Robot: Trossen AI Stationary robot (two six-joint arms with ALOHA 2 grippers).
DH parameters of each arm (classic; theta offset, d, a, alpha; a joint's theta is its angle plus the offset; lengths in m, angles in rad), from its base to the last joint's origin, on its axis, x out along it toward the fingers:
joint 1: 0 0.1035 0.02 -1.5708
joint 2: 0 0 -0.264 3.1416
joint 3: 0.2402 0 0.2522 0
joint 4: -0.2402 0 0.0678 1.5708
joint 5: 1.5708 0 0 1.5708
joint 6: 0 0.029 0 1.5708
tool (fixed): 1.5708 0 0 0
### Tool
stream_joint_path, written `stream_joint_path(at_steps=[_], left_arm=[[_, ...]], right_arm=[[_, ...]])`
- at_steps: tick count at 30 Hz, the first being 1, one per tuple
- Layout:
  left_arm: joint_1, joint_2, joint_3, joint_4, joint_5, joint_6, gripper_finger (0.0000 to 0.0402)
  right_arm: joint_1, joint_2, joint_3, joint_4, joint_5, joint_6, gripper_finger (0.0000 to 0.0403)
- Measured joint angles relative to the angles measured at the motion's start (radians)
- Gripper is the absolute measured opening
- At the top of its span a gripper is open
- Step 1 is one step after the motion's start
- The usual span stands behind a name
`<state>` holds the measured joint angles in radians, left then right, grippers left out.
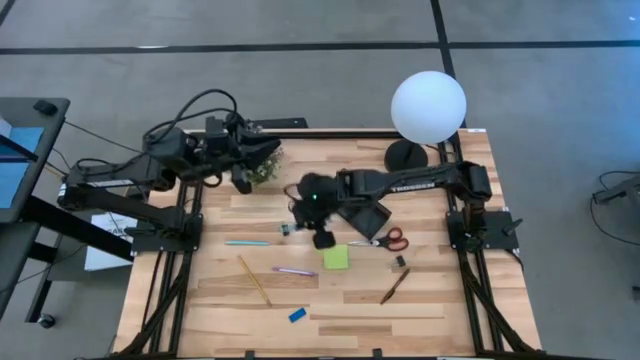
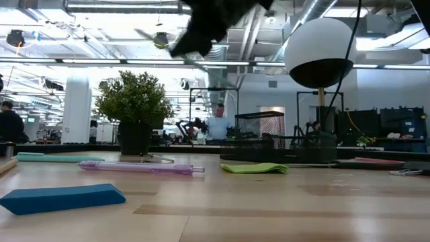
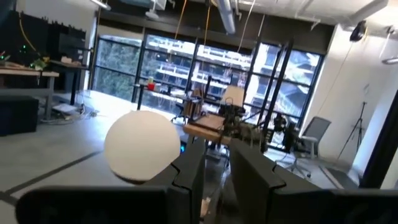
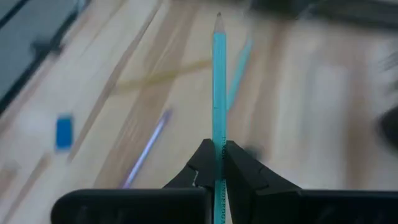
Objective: Pick and place office supplies into organizer
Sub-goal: Put the blue pencil into the black desk organizer
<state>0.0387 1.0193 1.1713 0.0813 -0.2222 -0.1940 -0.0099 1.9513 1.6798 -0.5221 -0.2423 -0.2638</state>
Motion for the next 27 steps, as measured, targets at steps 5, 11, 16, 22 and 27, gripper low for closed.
stream_joint_path(at_steps=[5,11,16,22,27], left_arm=[[0.000,-0.010,0.000,-0.011,0.000,0.000,0.0067],[0.000,-0.013,0.000,-0.035,0.001,-0.007,0.0067],[0.000,-0.014,0.000,-0.050,0.001,0.008,0.0067],[0.000,-0.014,0.000,-0.063,0.001,0.014,0.0067],[0.000,-0.014,0.000,-0.078,0.000,0.015,0.0067]], right_arm=[[-0.049,-0.002,0.101,0.045,0.045,0.080,0.0007],[-0.133,-0.067,0.114,-0.042,0.076,0.217,0.0007],[-0.140,-0.179,0.113,-0.193,0.132,0.238,0.0007],[-0.066,-0.329,0.113,-0.384,0.353,0.211,0.0007],[-0.049,-0.468,-0.049,-0.207,0.394,0.245,0.0007]])
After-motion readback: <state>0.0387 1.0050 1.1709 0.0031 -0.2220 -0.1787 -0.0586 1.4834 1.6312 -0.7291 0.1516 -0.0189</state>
